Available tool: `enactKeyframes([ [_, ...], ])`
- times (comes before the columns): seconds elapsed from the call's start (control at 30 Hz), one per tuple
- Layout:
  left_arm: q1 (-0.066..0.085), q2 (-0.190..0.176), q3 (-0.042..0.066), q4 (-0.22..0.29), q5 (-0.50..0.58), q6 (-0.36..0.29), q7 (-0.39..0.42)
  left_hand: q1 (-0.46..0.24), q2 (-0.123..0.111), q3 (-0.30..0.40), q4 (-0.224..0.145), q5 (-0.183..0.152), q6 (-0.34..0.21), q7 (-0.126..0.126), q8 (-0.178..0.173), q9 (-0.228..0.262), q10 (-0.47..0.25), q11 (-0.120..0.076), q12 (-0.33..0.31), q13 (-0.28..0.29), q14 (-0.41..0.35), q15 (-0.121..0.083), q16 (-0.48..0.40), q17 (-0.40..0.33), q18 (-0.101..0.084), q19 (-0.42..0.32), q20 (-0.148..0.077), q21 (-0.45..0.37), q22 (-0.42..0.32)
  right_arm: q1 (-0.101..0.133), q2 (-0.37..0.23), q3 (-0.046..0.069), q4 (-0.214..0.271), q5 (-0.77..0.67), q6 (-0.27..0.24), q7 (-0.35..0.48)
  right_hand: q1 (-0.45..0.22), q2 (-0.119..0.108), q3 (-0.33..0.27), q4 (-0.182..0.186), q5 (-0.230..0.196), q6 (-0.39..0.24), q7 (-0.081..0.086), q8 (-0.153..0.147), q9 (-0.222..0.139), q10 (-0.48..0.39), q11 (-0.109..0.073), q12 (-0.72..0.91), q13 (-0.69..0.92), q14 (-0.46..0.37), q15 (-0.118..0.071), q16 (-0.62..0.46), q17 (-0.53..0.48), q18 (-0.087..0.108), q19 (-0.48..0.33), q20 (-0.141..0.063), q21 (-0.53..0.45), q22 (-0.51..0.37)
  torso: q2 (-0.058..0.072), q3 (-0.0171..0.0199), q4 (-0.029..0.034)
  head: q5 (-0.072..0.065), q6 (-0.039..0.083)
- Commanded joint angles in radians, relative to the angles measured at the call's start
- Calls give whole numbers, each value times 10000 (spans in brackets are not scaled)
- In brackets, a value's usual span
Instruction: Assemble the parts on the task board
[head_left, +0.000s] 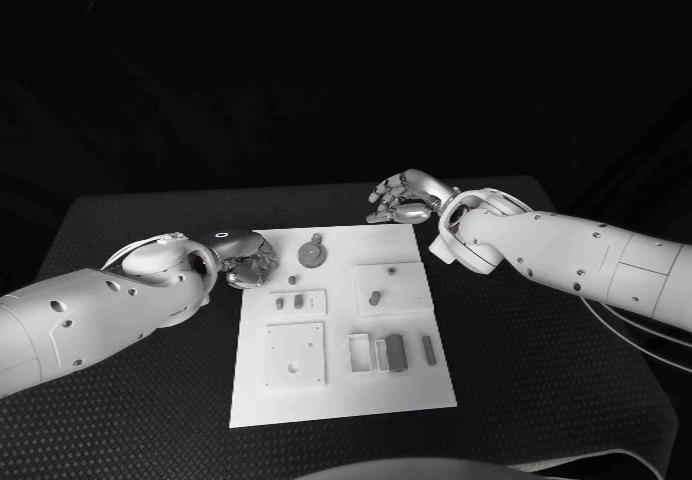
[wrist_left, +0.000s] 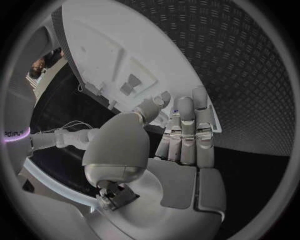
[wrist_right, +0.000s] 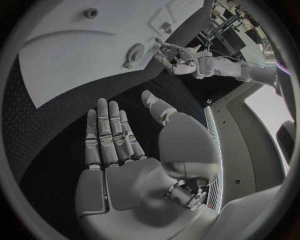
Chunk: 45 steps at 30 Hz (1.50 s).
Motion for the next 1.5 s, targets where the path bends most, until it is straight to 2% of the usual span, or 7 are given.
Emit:
enactKeyframes([
  [0.03, -57, -165, 56, -137, 149, -30, -245, 75, -40, -70, -12, -44, 114, -1, 99, 33, -308, 314, 43, -8, -60, 16, -32, 13, 174, 2, 89, -65, 204, -3, -43, 4, -93, -112, 135, 62, 160, 22, 2, -68, 24, -36, 389, 60, -16, -23, 45, -54, -37, 102, 10, -53, 28, -109, 65, 18, -66, 24, -16, -4, 5, 2, 27],
  [0.27, -56, -542, 363, -148, 2076, -900, -50, 168, -55, 24, 47, -43, 666, 200, 454, 164, 169, 183, 263, 123, -141, -99, -78, -8, 138, -60, 81, -129, 196, -3, -184, 2, -252, -1103, 377, 66, 330, 169, 22, -332, 25, 157, 317, 185, -29, 190, -21, -41, -218, 465, -137, -19, 191, 23, 439, 7, -81, 77, -17, -5, -4, -40, 129],
  [0.43, -54, -988, 591, 31, 5663, -1454, 371, 18, -160, 93, 164, -56, 767, 245, 561, 195, 284, 196, 256, 242, -765, -56, -607, -244, -75, -800, 172, -356, 7, -5, -407, -2, -104, -2516, 723, 28, 372, 281, 112, -565, 23, 539, 153, 397, -1, 805, -200, -230, -510, 1150, -426, 96, 442, 296, 1208, -4, -79, 48, -12, -1, 0, -171, 212],
  [0.7, -51, -1705, 644, 581, 9892, -1800, 1294, -426, -260, -333, 164, -44, 531, 324, 553, 198, 116, 344, 98, 376, -1306, 109, -1343, -570, -318, -1700, 267, -353, -569, -107, -860, -38, 366, -4969, 1076, -176, 413, 297, 213, -694, 28, 997, -44, 610, 118, 1899, -461, -897, -877, 2376, -994, 487, 1041, 800, 2633, -37, 79, -1, -29, -5, 18, -211, 302],
  [1.1, -56, -1910, 641, 895, 10567, -1517, 1701, -687, -201, -734, 82, -49, 406, 360, 558, 200, 4, 386, 59, 460, -1392, 155, -1502, -613, -387, -1841, 272, -333, -882, -351, -1152, -347, 969, -6890, 1208, -636, 376, -210, 139, -475, 27, 1256, -280, 602, 189, 3413, -893, -979, -452, 3843, -1726, 1872, 2195, 993, 4702, -590, 706, 252, -36, -20, -12, -124, 382],
  [1.27, -57, -1885, 641, 867, 10577, -1476, 1707, -708, -186, -773, 70, -50, 377, 370, 552, 197, -15, 391, 55, 470, -1395, 159, -1512, -613, -392, -1844, 271, -330, -922, -435, -1168, -451, 1092, -7043, 1281, -759, 430, -520, 145, -243, 38, 1261, -394, 512, 209, 3429, -1021, -511, 490, 3924, -1861, 2813, 2845, 993, 5225, -874, 1000, 547, -16, -16, -40, -103, 425],
  [1.5, -58, -1854, 640, 844, 10577, -1442, 1699, -719, -160, -803, 57, -49, 341, 383, 543, 193, -41, 396, 50, 481, -1390, 162, -1518, -610, -393, -1836, 267, -325, -966, -494, -1163, -553, 1172, -7079, 1328, -793, 435, -576, 174, -109, 26, 1270, -347, 441, 253, 3051, -991, -482, 1229, 3763, -1883, 3230, 3036, 993, 5264, -904, 1049, 795, -10, -17, -12, -141, 433],
])
